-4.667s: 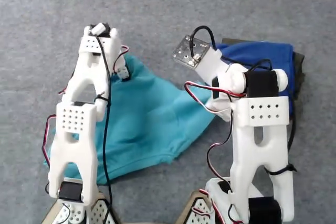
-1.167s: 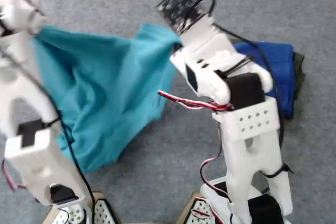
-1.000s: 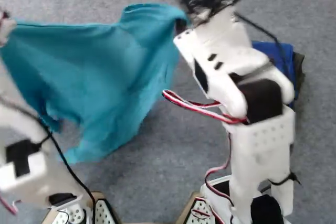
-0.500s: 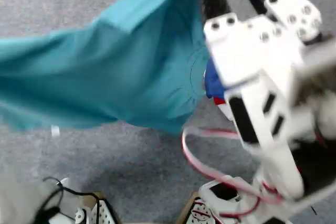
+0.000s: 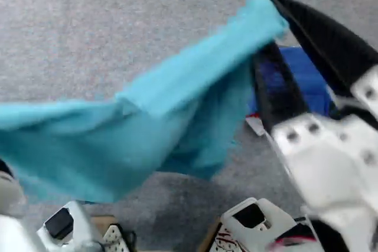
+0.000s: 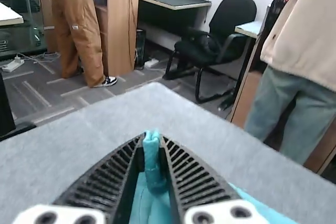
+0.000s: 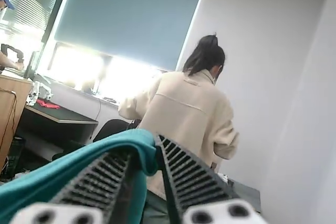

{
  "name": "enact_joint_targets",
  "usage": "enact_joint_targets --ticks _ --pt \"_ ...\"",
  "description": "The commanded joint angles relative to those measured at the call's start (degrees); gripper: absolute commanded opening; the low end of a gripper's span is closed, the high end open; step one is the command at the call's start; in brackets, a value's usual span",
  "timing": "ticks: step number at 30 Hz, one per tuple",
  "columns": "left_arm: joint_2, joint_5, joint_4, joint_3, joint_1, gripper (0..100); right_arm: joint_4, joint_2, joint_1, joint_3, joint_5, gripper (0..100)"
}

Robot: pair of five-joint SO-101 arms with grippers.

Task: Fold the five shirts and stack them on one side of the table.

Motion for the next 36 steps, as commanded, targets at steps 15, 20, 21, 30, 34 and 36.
enact_joint_targets --ticks 15,20,21,30,34,36 --pt "-9.5 -1.2 -40.4 58.4 10.2 3 -23.6 0.7 6.1 46.7 9.0 1.4" --pt "2.1 -0.8 -63.7 65.1 16.7 3 -51.8 2.3 9.0 68.2 9.1 1.4" --pt "6.1 -0.8 -68.4 64.7 17.3 3 -55.0 3.8 9.2 69.8 9.1 1.4" --pt "41.9 -0.9 -82.3 40.6 19.8 3 -59.8 29.8 13.0 52.4 8.0 1.4" --pt "53.2 -0.9 -82.4 28.9 20.7 3 -59.3 41.6 15.4 39.6 1.8 1.4" --pt "57.7 -0.9 -82.2 24.1 20.7 3 -55.6 46.2 16.1 33.3 -0.1 1.4"
